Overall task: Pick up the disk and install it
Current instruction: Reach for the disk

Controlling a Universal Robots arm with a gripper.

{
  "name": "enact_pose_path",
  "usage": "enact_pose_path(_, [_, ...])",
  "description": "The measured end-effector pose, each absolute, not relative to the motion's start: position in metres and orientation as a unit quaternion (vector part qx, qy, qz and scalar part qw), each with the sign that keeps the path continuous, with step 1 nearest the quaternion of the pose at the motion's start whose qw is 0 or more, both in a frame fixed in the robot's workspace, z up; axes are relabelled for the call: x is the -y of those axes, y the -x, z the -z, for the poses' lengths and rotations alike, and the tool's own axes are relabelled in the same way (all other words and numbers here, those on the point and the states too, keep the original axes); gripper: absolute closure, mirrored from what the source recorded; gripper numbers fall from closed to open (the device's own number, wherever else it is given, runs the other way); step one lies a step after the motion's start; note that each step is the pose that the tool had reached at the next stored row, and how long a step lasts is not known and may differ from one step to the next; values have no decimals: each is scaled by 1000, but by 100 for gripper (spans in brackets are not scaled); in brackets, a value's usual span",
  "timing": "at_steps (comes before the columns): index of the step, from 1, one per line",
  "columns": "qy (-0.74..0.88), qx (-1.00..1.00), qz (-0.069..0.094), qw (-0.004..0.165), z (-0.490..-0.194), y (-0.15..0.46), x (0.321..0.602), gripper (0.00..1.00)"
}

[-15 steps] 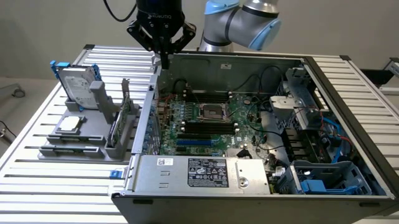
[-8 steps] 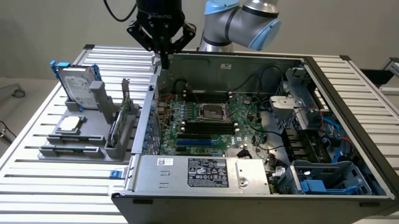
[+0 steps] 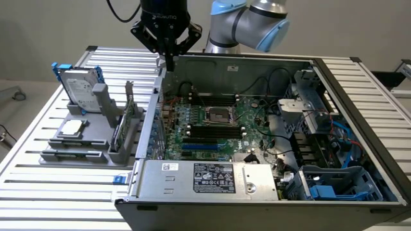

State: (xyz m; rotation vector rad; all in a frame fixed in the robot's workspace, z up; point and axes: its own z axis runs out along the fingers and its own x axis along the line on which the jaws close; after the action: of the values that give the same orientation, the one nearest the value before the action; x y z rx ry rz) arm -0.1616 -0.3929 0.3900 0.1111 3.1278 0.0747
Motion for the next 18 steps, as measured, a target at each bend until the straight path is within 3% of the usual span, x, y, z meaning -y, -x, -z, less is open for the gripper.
enact_pose_path(18, [-35, -999, -24, 5, -390, 162, 393, 89])
